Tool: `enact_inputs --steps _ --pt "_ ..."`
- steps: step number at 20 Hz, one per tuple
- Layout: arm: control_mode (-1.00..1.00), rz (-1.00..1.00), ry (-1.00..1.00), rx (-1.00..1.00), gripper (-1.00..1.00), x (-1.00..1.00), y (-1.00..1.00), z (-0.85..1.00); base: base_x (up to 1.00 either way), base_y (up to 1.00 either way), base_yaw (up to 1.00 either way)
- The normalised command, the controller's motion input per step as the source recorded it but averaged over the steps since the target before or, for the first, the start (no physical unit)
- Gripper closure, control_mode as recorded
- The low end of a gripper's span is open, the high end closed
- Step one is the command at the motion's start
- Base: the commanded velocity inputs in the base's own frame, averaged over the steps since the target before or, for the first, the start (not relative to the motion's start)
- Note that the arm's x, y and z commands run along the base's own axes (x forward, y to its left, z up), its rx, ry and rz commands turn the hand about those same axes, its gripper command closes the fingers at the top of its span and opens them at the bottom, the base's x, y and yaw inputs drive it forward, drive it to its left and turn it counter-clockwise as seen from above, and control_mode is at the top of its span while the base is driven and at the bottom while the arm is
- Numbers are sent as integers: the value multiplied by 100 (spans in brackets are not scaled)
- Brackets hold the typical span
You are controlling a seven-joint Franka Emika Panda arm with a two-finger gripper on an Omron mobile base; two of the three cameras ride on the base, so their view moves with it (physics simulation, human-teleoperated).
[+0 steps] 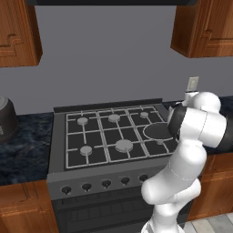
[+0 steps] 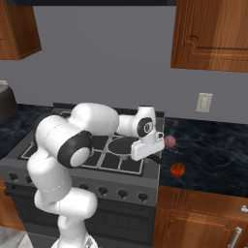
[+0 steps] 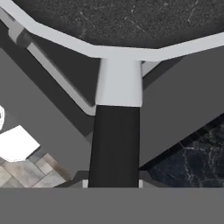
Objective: Place the pan on the front right burner on the stove. Then place the tomato and the onion in the pan and turn on the front right burner.
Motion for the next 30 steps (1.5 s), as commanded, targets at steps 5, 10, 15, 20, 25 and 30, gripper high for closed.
enact_inputs --steps 5,10,15,20,25,30 --pt "-100 5 3 0 100 0 19 -50 0 0 0" --pt "-100 3 0 0 100 0 22 -52 0 0 0" --pt "-100 2 0 0 100 0 22 -42 0 0 0" --pt "-100 2 0 0 100 0 20 -32 0 0 0" --pt "-100 1 0 0 -100 0 17 -19 0 0 0" --pt "-100 0 -4 0 -100 -6 2 3 0 0 0"
